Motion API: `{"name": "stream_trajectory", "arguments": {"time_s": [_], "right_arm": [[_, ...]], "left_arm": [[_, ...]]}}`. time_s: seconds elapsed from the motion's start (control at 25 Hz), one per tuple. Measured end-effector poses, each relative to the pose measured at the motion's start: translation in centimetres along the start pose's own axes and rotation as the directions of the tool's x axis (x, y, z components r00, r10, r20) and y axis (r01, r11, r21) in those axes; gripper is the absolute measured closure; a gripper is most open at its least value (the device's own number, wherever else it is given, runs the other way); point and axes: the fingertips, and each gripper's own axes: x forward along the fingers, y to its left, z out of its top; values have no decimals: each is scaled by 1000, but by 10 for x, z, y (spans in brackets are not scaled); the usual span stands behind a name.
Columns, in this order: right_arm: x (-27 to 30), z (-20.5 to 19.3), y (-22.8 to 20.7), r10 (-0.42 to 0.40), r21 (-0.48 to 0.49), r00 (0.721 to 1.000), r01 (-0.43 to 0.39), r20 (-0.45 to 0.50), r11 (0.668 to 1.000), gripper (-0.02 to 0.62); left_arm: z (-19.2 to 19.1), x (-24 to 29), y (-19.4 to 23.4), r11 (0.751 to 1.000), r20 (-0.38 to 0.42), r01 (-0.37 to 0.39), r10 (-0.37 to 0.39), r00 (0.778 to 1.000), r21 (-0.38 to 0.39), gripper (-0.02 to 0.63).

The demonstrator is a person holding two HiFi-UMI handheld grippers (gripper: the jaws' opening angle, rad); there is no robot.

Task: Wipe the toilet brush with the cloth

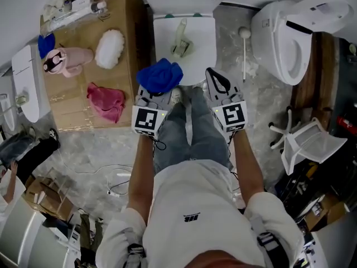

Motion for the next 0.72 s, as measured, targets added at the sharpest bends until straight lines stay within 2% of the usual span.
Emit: {"name": "stream_trajectory", "arguments": {"time_s": [0.32,0.72], "right_arm": [[45,-41,-10,61,-13,998,-62,-22,998,600],[96,-101,-23,97,-36,993,-100,-67,994,600]], "left_arm": [[-44,38,11,1000,-43,-3,4,999,23,531],[-98,76,31,1000,-61,-17,16,998,-13,526]]}}
